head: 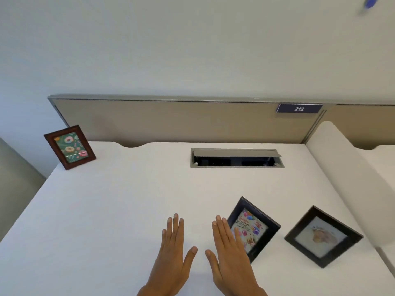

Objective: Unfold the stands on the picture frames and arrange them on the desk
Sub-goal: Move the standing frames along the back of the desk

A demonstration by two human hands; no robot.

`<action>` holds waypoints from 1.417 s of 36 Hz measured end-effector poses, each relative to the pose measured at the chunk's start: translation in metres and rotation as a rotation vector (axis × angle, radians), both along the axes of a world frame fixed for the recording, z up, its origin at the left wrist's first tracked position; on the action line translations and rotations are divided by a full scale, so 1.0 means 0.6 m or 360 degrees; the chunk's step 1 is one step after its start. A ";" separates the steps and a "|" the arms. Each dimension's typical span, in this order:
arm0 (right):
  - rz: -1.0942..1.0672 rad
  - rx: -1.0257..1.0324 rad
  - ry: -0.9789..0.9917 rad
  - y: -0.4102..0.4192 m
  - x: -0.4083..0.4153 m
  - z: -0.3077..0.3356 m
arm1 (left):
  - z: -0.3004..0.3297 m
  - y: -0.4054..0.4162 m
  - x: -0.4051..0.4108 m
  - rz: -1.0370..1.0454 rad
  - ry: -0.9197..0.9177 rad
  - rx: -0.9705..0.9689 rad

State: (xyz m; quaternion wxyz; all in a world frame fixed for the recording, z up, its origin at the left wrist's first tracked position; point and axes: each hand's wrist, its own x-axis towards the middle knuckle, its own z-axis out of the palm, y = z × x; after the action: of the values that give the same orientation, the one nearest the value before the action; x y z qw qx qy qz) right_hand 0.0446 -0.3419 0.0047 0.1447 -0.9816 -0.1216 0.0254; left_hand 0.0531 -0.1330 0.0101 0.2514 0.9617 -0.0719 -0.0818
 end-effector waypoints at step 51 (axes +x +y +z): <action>-0.1534 0.2279 0.0717 -0.185 0.023 -0.026 | 0.009 -0.222 0.164 -0.0030 0.0658 -0.0957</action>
State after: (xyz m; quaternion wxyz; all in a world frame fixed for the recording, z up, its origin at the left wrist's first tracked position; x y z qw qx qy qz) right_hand 0.0583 -0.4528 -0.0106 0.7387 -0.5721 0.3490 0.0720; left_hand 0.1517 -0.2663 0.0156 0.5313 0.8073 -0.0492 -0.2521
